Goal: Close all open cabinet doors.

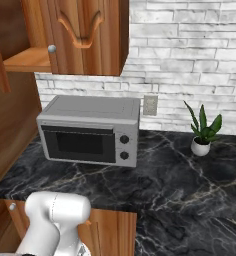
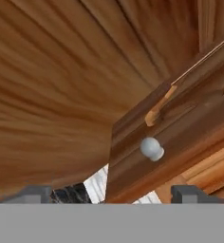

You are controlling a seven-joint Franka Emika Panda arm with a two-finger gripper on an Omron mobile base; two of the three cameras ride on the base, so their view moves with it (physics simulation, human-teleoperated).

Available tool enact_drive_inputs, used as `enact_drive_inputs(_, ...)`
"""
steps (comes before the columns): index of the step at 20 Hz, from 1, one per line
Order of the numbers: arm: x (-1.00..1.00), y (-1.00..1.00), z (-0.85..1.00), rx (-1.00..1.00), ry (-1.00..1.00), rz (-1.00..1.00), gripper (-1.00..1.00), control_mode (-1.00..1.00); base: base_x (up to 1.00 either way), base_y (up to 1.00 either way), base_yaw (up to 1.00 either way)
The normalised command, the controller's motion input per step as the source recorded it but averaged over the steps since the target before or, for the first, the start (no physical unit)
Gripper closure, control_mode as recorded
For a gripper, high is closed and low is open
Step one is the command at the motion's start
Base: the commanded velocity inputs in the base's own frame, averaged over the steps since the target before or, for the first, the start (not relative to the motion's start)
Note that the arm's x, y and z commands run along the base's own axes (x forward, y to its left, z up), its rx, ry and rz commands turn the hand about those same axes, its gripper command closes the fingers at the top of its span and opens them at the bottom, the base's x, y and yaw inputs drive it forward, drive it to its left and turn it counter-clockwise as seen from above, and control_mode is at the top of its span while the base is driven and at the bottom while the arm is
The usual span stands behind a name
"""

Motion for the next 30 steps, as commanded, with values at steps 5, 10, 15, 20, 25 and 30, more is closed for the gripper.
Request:
enact_drive_inputs(5,0.14,0.44,-0.07,-0.34,0.00,-0.02,-1.00,-1.00,0.00,0.00,0.00)
enact_drive_inputs(10,0.40,0.24,-0.14,-0.30,0.00,0.00,-1.00,-1.00,0.00,0.00,0.00)
enact_drive_inputs(15,0.44,0.18,-0.16,-0.25,-0.02,0.00,-1.00,-1.00,0.00,0.00,0.00)
enact_drive_inputs(20,0.39,0.09,-0.18,-0.22,0.00,0.00,-1.00,-1.00,0.00,0.00,0.00)
enact_drive_inputs(25,0.40,0.00,-0.24,-0.20,-0.08,0.00,-1.00,-1.00,0.00,0.00,0.00)
enact_drive_inputs(30,0.45,-0.04,-0.23,-0.17,-0.16,0.00,-1.00,-1.00,0.00,0.00,0.00)
